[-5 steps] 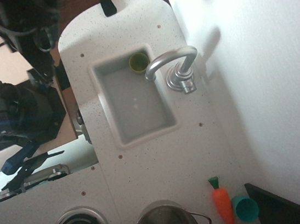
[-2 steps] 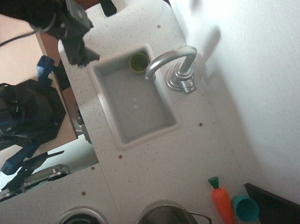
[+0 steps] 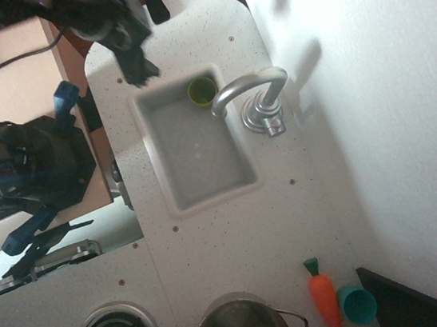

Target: Turn faucet right

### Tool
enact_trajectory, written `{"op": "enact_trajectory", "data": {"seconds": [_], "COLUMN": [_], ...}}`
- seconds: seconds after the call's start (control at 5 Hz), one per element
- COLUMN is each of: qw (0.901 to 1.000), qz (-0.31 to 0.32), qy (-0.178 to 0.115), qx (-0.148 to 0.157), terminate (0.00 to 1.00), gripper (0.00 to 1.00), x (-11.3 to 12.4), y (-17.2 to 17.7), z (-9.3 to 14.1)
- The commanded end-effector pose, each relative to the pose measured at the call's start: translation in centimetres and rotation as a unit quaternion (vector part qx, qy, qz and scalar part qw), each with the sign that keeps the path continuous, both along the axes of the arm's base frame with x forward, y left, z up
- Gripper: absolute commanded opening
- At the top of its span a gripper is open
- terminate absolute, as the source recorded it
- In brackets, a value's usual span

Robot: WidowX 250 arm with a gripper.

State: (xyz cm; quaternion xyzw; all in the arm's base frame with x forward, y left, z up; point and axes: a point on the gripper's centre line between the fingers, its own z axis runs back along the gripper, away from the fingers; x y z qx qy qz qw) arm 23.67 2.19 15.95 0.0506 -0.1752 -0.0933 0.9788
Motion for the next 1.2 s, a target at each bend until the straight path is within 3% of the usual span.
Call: {"op": "enact_trajectory", "data": {"seconds": [0.0,0.2,0.4,0.6,0.8,1.0], "qw": [0.9900,0.9823,0.9827,0.9717,0.9173,0.8337], "qz": [-0.084,-0.115,-0.121,-0.163,-0.271,-0.380], "qy": [-0.109,-0.144,-0.137,-0.127,-0.150,-0.228], "qx": [-0.034,-0.033,-0.026,-0.115,-0.251,-0.329], "terminate": [0.00,0.00,0.00,0.00,0.00,0.00], "gripper": [1.00,1.00,1.00,1.00,1.00,1.00], "x": [4.9,8.1,9.1,9.3,7.1,5.7], "y": [-1.6,-2.1,-2.8,-5.5,-10.1,-14.2], "z": [0.9,1.8,2.1,1.9,3.1,5.6]}}
